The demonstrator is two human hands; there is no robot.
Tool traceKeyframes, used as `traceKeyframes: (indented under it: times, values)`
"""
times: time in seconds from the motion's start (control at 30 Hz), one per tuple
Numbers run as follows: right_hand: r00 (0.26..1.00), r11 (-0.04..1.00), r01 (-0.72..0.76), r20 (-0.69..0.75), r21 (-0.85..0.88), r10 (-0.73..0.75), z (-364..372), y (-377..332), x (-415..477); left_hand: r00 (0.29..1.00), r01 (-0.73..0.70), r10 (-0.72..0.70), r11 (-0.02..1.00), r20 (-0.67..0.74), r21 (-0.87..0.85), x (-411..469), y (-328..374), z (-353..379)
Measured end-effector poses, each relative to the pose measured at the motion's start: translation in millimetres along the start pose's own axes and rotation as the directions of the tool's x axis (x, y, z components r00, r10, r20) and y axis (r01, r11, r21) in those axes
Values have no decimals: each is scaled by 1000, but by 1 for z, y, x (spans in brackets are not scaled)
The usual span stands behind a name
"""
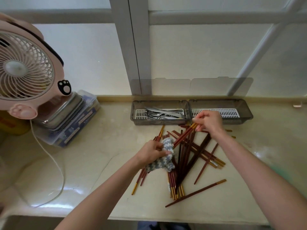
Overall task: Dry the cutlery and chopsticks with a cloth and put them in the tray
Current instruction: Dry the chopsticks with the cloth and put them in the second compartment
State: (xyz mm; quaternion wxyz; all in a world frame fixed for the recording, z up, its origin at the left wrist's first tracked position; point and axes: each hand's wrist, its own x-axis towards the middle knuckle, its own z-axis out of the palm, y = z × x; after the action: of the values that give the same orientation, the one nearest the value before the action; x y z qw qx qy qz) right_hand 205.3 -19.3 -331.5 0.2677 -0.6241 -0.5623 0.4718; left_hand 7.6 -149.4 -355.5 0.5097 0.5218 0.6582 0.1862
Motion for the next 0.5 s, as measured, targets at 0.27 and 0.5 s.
traceKeyframes:
  times: [0.27, 0.5]
  values:
    - [939, 910, -114, -256, 398, 230, -88, 18, 32, 979, 127, -200, 728, -31, -674, -33, -63, -8]
    - [942, 665, -335, 235, 668, 239, 45, 15, -46, 975, -73, -153, 459, -159, -886, 11, -12, 30]
